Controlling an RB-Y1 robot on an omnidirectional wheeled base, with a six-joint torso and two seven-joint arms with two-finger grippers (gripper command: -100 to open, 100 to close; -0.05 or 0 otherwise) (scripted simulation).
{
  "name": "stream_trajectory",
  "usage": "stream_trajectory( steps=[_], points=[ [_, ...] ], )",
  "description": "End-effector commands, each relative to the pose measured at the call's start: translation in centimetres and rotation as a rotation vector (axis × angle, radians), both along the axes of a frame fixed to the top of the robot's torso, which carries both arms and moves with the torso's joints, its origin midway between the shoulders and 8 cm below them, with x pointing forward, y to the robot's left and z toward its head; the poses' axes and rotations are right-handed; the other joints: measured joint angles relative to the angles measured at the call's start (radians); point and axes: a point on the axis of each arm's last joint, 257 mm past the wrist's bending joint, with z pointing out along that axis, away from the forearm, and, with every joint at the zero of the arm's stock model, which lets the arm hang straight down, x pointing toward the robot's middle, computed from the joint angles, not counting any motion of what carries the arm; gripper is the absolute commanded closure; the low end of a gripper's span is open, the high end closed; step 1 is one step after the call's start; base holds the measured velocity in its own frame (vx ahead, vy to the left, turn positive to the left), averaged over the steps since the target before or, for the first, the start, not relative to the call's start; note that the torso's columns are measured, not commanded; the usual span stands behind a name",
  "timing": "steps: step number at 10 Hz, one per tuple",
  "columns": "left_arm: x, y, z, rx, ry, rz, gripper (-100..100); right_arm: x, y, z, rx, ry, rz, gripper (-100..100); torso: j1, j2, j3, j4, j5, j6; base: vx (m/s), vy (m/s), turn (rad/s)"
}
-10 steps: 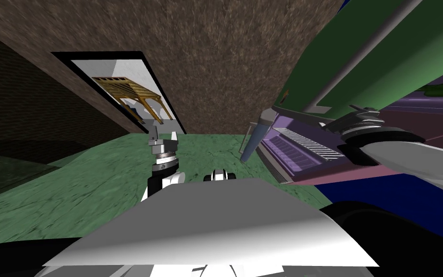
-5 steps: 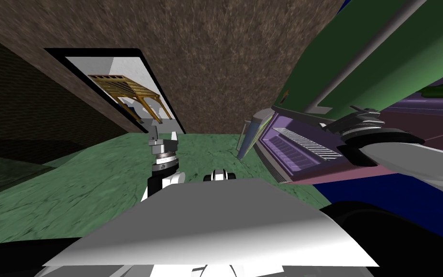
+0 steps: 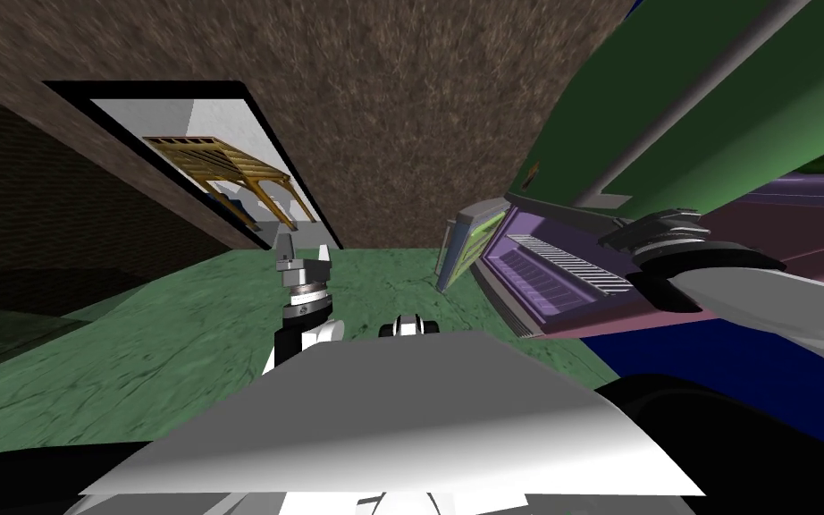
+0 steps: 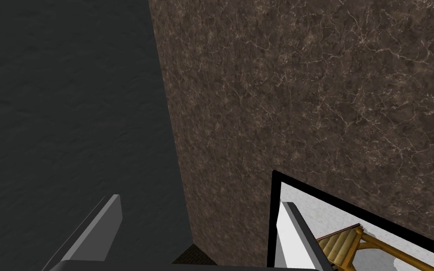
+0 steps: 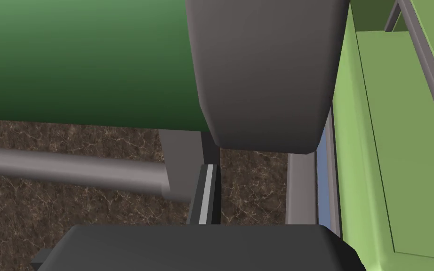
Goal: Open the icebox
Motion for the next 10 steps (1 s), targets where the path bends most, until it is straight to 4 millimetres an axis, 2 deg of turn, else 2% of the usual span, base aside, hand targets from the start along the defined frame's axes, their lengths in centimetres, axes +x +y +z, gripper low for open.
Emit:
stream_trajectory(
  steps=[1,4,5,7,9,10],
  points=[
    [0.0,0.0,0.0,0.000,0.000,0.000,0,-0.2,0.8,0.2,-0.001,-0.004,0.012,100,-0.001,0.003,0.002,0.000,-0.001,0.000,0.284,0.142,-0.240],
    [0.0,0.0,0.0,0.000,0.000,0.000,0,-0.4,2.0,0.7,-0.001,-0.010,0.028,100,-0.006,0.013,0.009,0.003,-0.004,0.003,0.300,0.203,-0.250],
    [0.0,0.0,0.0,0.000,0.000,0.000,0,-0.4,2.0,0.7,-0.001,-0.010,0.028,100,-0.002,0.012,0.008,0.003,-0.003,0.002,0.299,0.216,-0.180],
    [0.0,0.0,0.0,0.000,0.000,0.000,0,-0.6,2.6,0.9,-0.002,-0.012,0.036,100,-0.010,0.014,0.009,0.003,-0.005,0.002,0.255,0.180,-0.222],
    [0.0,0.0,0.0,0.000,0.000,0.000,0,-0.8,3.9,1.4,-0.005,-0.017,0.052,100,-0.006,0.015,0.010,0.004,-0.004,0.002,0.257,0.227,-0.313],
    [0.0,0.0,0.0,0.000,0.000,0.000,0,-0.8,3.9,1.4,-0.005,-0.017,0.052,100,-0.004,0.013,0.008,0.003,-0.003,0.003,0.249,0.196,-0.190]
  ],
)
